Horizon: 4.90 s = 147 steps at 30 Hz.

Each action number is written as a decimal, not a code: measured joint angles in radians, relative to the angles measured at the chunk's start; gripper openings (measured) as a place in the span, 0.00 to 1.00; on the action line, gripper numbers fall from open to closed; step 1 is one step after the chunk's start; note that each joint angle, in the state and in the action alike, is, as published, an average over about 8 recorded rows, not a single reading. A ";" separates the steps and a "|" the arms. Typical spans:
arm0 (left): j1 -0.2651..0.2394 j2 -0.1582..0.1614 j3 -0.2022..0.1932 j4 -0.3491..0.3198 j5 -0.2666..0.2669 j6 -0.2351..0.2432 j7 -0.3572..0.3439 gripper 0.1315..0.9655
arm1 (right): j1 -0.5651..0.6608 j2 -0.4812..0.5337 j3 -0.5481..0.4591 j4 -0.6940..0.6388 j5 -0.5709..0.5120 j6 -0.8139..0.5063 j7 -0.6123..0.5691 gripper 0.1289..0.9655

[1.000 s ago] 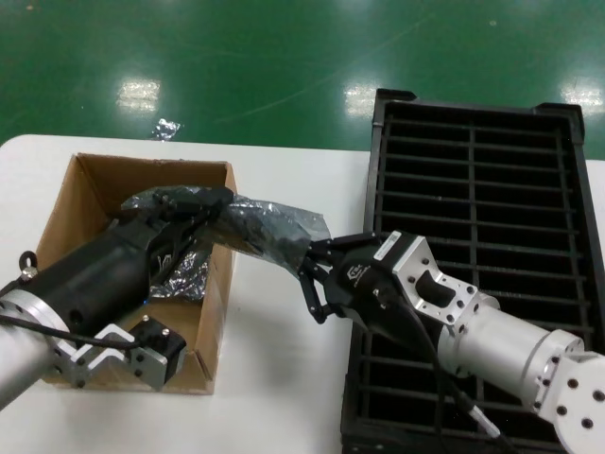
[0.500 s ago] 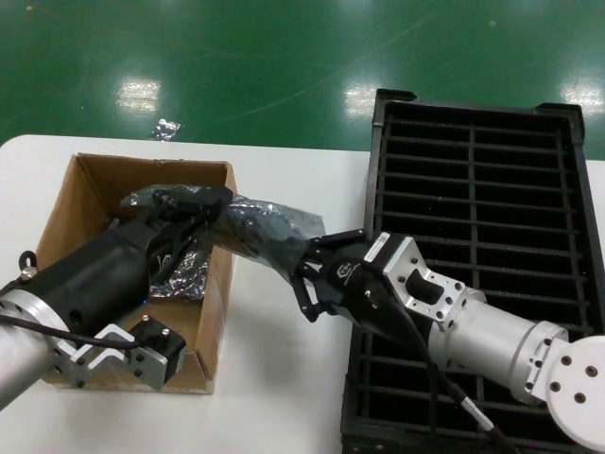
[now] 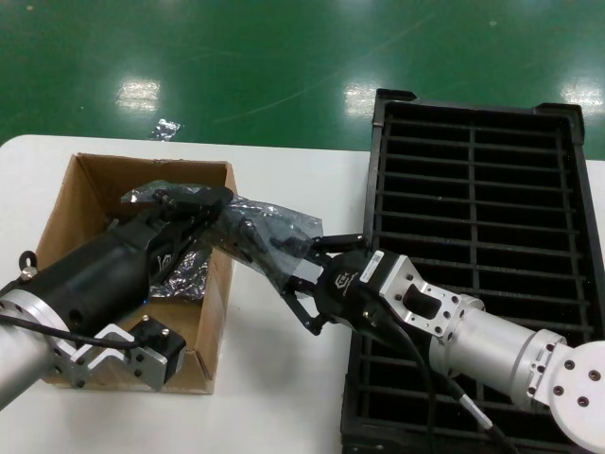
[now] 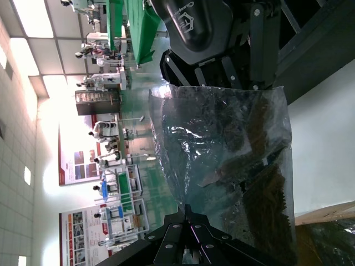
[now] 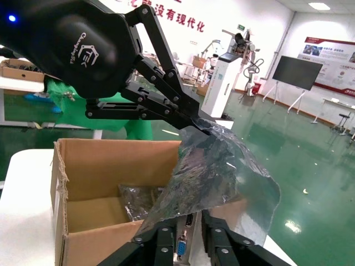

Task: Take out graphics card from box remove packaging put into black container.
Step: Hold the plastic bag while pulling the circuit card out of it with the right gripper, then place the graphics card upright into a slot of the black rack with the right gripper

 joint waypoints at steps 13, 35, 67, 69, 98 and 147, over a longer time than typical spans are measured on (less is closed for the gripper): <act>0.000 0.000 0.000 0.000 0.000 0.000 0.000 0.01 | 0.012 -0.035 -0.011 -0.049 0.028 0.039 0.003 0.20; 0.000 0.000 0.000 0.000 0.000 0.000 0.000 0.01 | -0.014 -0.072 -0.020 -0.051 -0.004 0.078 0.084 0.04; 0.000 0.000 0.000 0.000 0.000 0.000 0.000 0.01 | -0.268 0.200 0.104 0.435 0.004 -0.067 0.334 0.03; 0.000 0.000 0.000 0.000 0.000 0.000 0.000 0.01 | -0.302 0.246 0.136 0.483 0.040 -0.077 0.348 0.03; 0.000 0.000 0.000 0.000 0.000 0.000 0.000 0.01 | -0.729 0.609 0.739 0.615 0.630 -0.292 0.124 0.03; 0.000 0.000 0.000 0.000 0.000 0.000 0.000 0.01 | 0.438 0.727 -0.065 0.299 0.355 -0.960 0.246 0.03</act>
